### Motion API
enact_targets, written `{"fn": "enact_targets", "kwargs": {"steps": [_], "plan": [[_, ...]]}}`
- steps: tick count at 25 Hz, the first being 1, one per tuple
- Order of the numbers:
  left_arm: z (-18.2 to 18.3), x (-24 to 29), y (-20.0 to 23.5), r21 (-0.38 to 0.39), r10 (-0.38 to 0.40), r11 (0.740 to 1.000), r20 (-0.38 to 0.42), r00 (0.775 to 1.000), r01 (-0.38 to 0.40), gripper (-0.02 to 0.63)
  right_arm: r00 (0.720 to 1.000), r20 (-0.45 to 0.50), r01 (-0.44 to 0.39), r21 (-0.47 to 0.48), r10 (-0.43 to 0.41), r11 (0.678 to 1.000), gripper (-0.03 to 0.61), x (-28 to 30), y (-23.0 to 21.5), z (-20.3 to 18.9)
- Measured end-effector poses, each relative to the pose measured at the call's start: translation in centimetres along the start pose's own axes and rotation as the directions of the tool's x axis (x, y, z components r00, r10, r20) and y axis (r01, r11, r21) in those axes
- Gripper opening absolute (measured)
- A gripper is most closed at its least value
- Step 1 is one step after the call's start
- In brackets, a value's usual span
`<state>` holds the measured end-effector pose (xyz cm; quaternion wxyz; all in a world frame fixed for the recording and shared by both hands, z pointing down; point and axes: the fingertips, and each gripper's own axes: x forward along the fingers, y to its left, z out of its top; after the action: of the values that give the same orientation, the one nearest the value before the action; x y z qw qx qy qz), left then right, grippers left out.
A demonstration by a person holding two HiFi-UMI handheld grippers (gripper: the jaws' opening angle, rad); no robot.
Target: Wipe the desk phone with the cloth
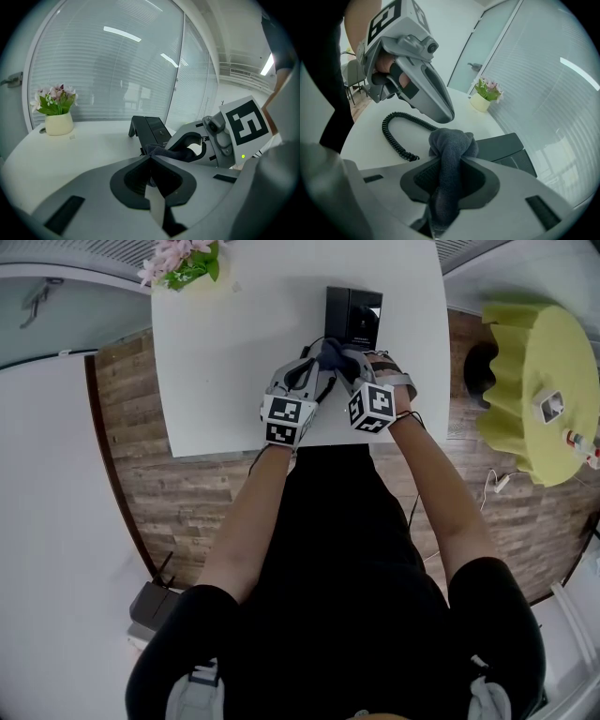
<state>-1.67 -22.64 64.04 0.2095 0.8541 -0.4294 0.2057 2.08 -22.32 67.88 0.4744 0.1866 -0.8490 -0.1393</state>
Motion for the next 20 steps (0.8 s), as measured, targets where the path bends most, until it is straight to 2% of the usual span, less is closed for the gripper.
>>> {"fn": "enact_targets", "kwargs": {"steps": [8,12,20], "plan": [[-0.2,-1.0,-0.9,0.014,-0.016,1.0,0.0,1.0,0.016,0.011,0.999,-0.013,-0.049,0.006,0.049,0.999,0.112,-0.2,2.3,-0.3],[0.1,-1.8,-1.3,0.025,-0.025,0.999,0.01,1.0,0.024,0.011,0.999,0.029,-0.044,0.097,0.042,0.994,0.112,-1.4,1.7,0.4],[7.2,-5.7,-2.8,0.114,-0.064,0.992,0.125,0.99,0.05,0.011,0.988,0.143,0.032,0.221,-0.064,0.975,0.112,-8.2,-2.6,3.9]]}}
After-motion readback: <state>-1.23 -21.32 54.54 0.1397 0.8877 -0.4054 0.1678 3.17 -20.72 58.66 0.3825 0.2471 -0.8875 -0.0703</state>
